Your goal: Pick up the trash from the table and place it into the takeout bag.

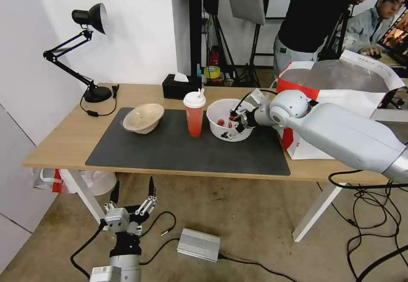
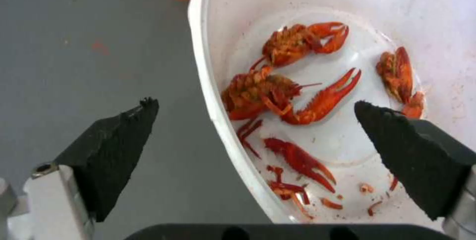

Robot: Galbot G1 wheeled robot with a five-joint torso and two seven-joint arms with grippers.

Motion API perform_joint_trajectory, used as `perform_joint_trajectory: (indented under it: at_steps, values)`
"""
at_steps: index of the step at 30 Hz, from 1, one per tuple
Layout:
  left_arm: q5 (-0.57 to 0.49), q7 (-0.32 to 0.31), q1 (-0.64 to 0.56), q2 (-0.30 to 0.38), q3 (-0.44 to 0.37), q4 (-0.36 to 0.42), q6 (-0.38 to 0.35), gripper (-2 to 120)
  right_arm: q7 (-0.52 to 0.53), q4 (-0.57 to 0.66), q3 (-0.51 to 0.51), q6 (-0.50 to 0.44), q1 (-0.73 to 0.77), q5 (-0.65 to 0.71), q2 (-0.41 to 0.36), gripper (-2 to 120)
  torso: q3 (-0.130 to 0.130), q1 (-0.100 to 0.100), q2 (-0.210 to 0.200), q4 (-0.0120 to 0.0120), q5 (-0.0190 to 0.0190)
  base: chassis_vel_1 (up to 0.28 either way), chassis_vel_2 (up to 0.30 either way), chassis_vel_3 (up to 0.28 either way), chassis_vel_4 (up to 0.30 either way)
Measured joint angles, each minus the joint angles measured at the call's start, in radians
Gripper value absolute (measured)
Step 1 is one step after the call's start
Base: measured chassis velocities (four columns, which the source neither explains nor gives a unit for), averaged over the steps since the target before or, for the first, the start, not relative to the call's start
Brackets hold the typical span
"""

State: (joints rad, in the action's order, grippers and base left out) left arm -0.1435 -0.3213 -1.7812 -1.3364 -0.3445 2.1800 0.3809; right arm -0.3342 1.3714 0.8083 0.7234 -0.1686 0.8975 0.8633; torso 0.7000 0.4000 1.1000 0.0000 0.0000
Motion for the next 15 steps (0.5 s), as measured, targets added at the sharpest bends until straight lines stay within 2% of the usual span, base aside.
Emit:
perform_joint_trajectory:
  at_steps: [8, 12, 14, 15]
  values:
    - [0.000, 0.000, -0.002, -0.002, -0.001, 0.005, 0.001, 100, 0.000, 0.000, -0.002, 0.000, 0.002, -0.001, 0.003, 100, 0.000, 0.000, 0.000, 0.0000, 0.0000, 0.000, 0.000, 0.000, 0.000]
    - [0.000, -0.001, -0.002, -0.002, -0.001, 0.005, 0.001, 100, -0.003, -0.001, -0.003, 0.000, 0.002, 0.000, 0.003, 90, 0.000, 0.000, 0.000, 0.0000, 0.0000, 0.000, 0.000, 0.000, 0.000]
    - [-0.001, -0.001, 0.000, -0.002, -0.001, 0.005, 0.001, 100, -0.006, 0.000, -0.003, 0.000, 0.003, 0.001, 0.002, 78, 0.000, 0.000, 0.000, 0.0000, 0.0000, 0.000, 0.000, 0.000, 0.000]
    - [-0.001, -0.001, 0.000, -0.002, -0.001, 0.005, 0.001, 100, -0.006, 0.000, -0.003, 0.000, 0.003, 0.001, 0.002, 78, 0.000, 0.000, 0.000, 0.0000, 0.0000, 0.000, 0.000, 0.000, 0.000]
